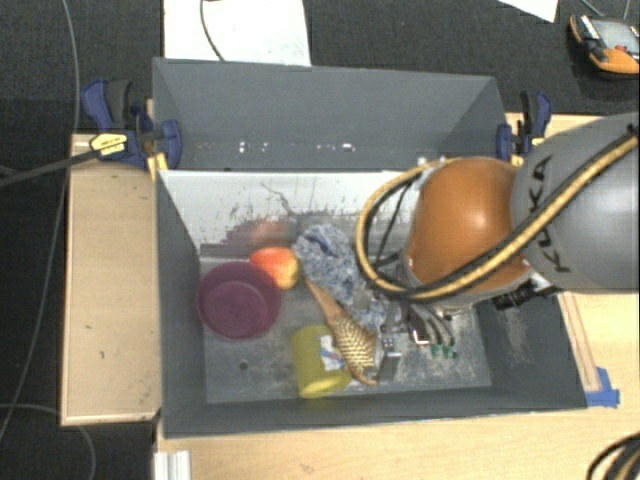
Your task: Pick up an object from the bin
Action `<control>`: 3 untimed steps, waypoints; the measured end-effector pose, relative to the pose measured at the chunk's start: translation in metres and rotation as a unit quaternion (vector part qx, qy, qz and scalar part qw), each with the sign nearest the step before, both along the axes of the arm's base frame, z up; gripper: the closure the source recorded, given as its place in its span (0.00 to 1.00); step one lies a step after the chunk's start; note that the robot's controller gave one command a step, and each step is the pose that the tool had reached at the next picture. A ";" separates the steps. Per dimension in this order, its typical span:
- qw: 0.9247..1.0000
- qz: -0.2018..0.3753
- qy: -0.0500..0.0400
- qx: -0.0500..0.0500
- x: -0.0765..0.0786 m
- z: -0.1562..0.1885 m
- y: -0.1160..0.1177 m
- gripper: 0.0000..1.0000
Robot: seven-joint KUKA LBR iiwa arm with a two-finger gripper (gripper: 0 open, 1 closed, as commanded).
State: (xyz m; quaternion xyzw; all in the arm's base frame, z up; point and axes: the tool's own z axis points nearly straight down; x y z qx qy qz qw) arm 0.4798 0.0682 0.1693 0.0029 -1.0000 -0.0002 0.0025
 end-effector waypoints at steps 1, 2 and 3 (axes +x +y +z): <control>1.000 -0.002 -0.003 0.000 0.002 0.003 0.000 0.00; 1.000 -0.007 -0.003 0.000 0.016 -0.037 -0.015 0.00; 1.000 0.002 -0.006 0.001 0.085 -0.042 -0.026 0.00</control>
Offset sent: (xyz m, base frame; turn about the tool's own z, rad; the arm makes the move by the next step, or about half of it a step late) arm 0.0160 -0.0154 -0.0367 0.0115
